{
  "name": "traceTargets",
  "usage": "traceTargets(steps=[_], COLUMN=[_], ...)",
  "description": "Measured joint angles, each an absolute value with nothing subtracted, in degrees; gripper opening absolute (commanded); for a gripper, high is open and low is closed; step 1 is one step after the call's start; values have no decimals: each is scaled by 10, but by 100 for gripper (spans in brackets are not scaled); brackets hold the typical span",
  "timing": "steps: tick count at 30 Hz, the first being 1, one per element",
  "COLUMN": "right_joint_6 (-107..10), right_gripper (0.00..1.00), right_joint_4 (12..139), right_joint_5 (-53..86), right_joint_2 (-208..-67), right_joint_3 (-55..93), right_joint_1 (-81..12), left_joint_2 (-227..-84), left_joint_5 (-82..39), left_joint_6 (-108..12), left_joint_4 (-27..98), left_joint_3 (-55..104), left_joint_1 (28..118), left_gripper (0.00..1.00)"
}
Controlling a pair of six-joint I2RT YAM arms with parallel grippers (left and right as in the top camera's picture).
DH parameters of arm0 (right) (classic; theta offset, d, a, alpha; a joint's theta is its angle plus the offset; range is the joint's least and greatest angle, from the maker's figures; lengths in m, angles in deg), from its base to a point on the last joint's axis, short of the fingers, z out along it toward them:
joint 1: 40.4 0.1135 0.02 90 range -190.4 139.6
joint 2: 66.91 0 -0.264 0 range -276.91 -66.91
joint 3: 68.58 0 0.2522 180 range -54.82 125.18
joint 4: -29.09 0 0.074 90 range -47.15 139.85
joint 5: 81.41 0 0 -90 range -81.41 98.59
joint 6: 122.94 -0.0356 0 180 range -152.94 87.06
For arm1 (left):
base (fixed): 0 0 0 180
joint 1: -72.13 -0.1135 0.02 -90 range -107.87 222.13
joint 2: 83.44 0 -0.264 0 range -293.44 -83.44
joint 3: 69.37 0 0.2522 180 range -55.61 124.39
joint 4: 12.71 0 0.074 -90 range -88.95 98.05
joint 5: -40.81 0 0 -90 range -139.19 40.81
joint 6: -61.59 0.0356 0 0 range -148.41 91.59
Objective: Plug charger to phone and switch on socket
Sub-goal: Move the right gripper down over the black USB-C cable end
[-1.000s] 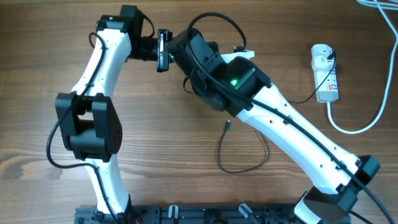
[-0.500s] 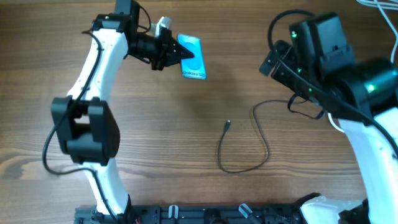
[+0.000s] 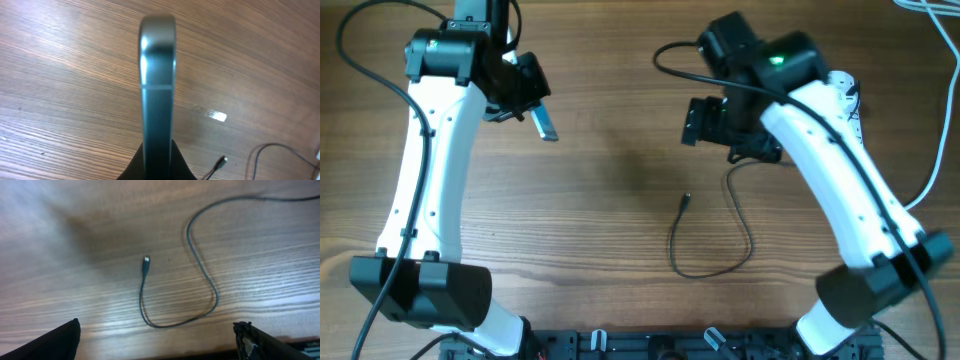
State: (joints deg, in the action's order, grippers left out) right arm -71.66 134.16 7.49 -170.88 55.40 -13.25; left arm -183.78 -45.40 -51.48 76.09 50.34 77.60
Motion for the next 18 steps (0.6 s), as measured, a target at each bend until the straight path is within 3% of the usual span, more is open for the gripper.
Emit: traceTargets(steps=[5,13,18], right_joint_6=[-752,-756,-757], right_gripper=[100,100,100], right_joint_4=[1347,1341,1173], right_joint_5=[81,55,86], right_joint_2=[-1757,-1709,-1707], right_joint_3=[553,489,321], right_joint_1=[-128,-52,-73], left_joint_2=[-1838,-1838,-1838], left_joint_5=[-473,-475,-475], left_joint_6=[-519,-519,-519], left_joint_4=[778,780,778], left_joint_3=[503,503,503], left_joint_1=[743,743,743], left_gripper=[4,4,4])
